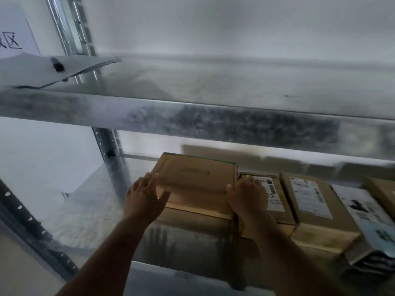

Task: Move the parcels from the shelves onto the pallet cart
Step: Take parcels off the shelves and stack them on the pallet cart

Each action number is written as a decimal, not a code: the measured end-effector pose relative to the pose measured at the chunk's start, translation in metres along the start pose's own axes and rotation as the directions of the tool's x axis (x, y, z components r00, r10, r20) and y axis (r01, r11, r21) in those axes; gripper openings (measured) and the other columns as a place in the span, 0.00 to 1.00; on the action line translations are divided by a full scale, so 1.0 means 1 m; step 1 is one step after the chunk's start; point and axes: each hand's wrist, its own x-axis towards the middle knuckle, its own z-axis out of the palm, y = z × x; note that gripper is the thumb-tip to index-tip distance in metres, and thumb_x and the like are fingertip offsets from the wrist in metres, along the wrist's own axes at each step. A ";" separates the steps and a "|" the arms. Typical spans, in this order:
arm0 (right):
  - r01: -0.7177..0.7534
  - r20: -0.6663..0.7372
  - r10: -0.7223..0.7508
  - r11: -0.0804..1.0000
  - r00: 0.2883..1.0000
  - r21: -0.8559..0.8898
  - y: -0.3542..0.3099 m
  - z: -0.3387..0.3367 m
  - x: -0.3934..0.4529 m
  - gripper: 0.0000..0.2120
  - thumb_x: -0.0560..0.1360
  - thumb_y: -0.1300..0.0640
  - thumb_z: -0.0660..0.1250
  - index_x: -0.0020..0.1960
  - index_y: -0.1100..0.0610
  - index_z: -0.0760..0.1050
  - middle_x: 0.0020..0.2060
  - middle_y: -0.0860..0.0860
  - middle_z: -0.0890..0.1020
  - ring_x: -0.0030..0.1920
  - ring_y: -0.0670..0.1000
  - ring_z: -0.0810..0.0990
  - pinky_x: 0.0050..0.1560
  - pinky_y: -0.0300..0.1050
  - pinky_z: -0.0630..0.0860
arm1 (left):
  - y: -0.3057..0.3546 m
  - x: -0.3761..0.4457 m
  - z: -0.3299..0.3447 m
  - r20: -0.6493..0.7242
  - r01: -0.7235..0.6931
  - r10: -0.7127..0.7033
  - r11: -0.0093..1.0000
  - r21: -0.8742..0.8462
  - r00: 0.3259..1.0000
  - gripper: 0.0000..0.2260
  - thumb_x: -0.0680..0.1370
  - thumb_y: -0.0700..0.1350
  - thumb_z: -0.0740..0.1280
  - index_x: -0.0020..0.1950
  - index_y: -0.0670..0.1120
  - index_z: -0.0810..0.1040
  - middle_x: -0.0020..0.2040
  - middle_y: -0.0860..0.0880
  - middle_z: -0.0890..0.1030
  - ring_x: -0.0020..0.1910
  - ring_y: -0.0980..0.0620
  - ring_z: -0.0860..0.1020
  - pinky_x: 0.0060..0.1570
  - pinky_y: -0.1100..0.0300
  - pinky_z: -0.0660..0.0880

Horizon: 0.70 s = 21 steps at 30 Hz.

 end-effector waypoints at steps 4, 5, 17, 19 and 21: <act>-0.148 0.049 0.153 0.985 0.987 -0.092 -0.013 0.006 0.007 0.20 0.77 0.44 0.59 0.53 0.60 0.77 0.55 0.58 0.75 0.56 0.57 0.73 0.56 0.53 0.70 | -0.020 0.034 -0.001 0.111 0.022 -0.004 0.987 -0.157 0.994 0.20 0.78 0.57 0.58 0.66 0.47 0.68 0.61 0.43 0.74 0.60 0.42 0.73 0.60 0.44 0.71; -0.165 0.061 0.173 0.980 0.983 -0.111 -0.017 0.007 0.007 0.20 0.77 0.44 0.59 0.53 0.60 0.77 0.57 0.58 0.75 0.58 0.58 0.72 0.58 0.54 0.69 | -0.024 0.041 -0.002 0.137 0.026 0.004 0.976 -0.215 0.991 0.17 0.79 0.55 0.57 0.62 0.46 0.70 0.56 0.43 0.76 0.55 0.43 0.76 0.56 0.44 0.73; -0.435 0.267 0.357 0.827 0.895 0.355 -0.076 0.010 -0.037 0.21 0.76 0.48 0.63 0.62 0.60 0.68 0.54 0.56 0.75 0.53 0.54 0.75 0.57 0.52 0.73 | -0.100 0.056 -0.007 0.253 0.228 -0.117 0.851 -0.472 0.960 0.22 0.79 0.46 0.62 0.71 0.41 0.64 0.58 0.38 0.77 0.51 0.43 0.76 0.49 0.52 0.69; -0.547 0.416 0.358 0.614 0.836 0.569 -0.074 0.008 -0.043 0.24 0.76 0.51 0.65 0.67 0.59 0.63 0.55 0.55 0.75 0.54 0.54 0.76 0.59 0.55 0.74 | -0.106 0.047 -0.013 0.317 0.252 -0.085 0.807 -0.534 0.944 0.19 0.79 0.46 0.63 0.67 0.40 0.68 0.53 0.41 0.78 0.47 0.46 0.76 0.46 0.53 0.71; -0.526 0.455 0.272 0.533 0.848 0.663 -0.070 0.008 -0.050 0.24 0.76 0.55 0.65 0.69 0.58 0.63 0.59 0.54 0.74 0.56 0.52 0.75 0.56 0.48 0.76 | -0.108 0.038 -0.019 0.364 0.279 -0.069 0.775 -0.567 0.929 0.15 0.79 0.45 0.63 0.63 0.39 0.71 0.52 0.40 0.78 0.48 0.44 0.77 0.49 0.50 0.73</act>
